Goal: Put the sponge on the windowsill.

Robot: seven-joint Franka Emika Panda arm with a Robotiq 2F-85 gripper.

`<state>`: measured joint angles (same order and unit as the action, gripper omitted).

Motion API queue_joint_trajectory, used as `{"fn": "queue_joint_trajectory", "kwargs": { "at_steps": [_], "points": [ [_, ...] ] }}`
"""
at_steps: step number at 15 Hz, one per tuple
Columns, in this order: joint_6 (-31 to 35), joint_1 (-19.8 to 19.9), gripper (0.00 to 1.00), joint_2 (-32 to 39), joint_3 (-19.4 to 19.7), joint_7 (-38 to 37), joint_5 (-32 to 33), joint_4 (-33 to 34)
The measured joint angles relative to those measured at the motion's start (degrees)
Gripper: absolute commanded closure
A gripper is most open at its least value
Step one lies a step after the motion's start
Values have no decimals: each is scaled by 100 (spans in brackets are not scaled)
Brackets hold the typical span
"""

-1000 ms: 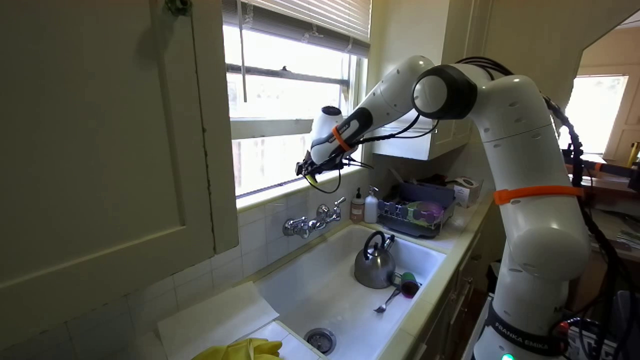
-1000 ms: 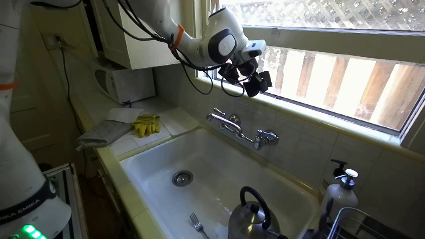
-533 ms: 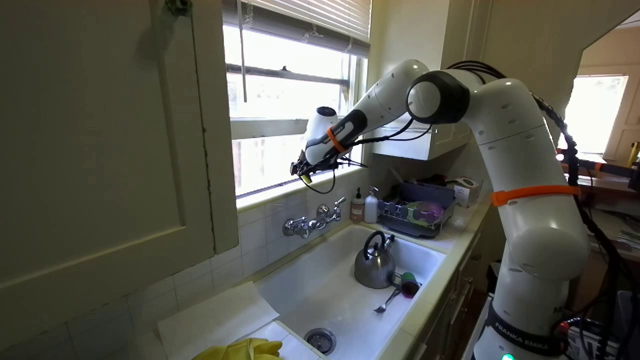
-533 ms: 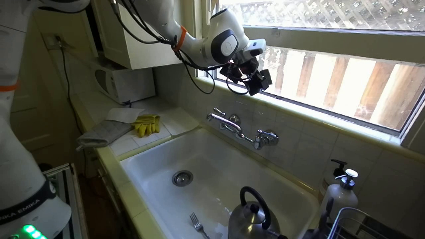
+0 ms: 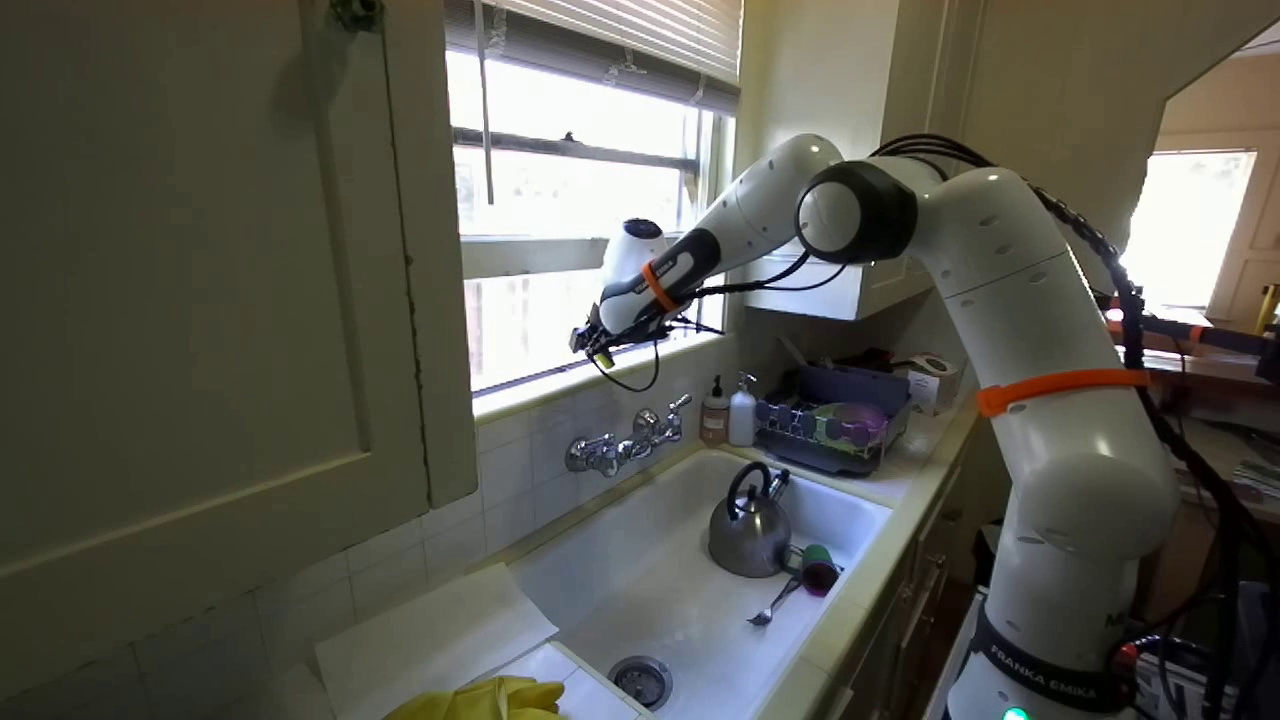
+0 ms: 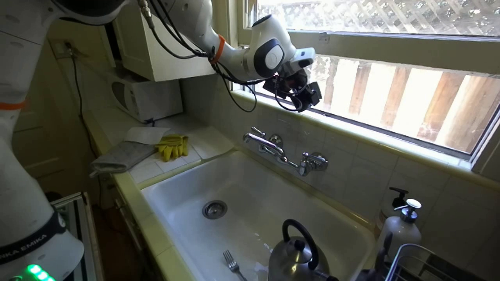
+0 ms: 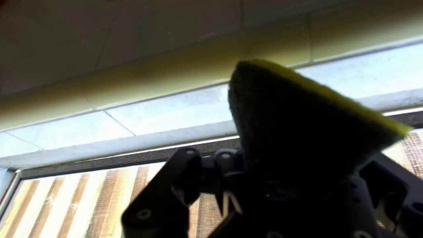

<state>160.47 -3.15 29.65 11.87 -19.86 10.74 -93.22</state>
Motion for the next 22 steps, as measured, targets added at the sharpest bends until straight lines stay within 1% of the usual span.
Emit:
{"fn": "queue_joint_trajectory", "kwargs": {
  "at_steps": [5, 6, 7, 8, 9, 11, 16, 17, 18, 22],
  "points": [
    [-10, 1, 100, 260, -18, 97, -8, 323],
    [-10, 1, 93, 306, -18, 106, -8, 378],
    [-12, 1, 75, 350, -18, 112, -8, 434],
    [-12, 1, 69, 390, -17, 113, -8, 484],
    [-12, 1, 60, 422, -13, 113, -8, 526],
    [-13, 1, 47, 473, -5, 116, -8, 605],
    [-13, 1, 7, 485, -3, 127, -8, 654],
    [-13, 1, 2, 485, -3, 133, -8, 663],
    [-13, 1, 0, 485, -3, 144, -8, 673],
    [-13, 1, 0, 485, -2, 235, -7, 693]
  ]
}}
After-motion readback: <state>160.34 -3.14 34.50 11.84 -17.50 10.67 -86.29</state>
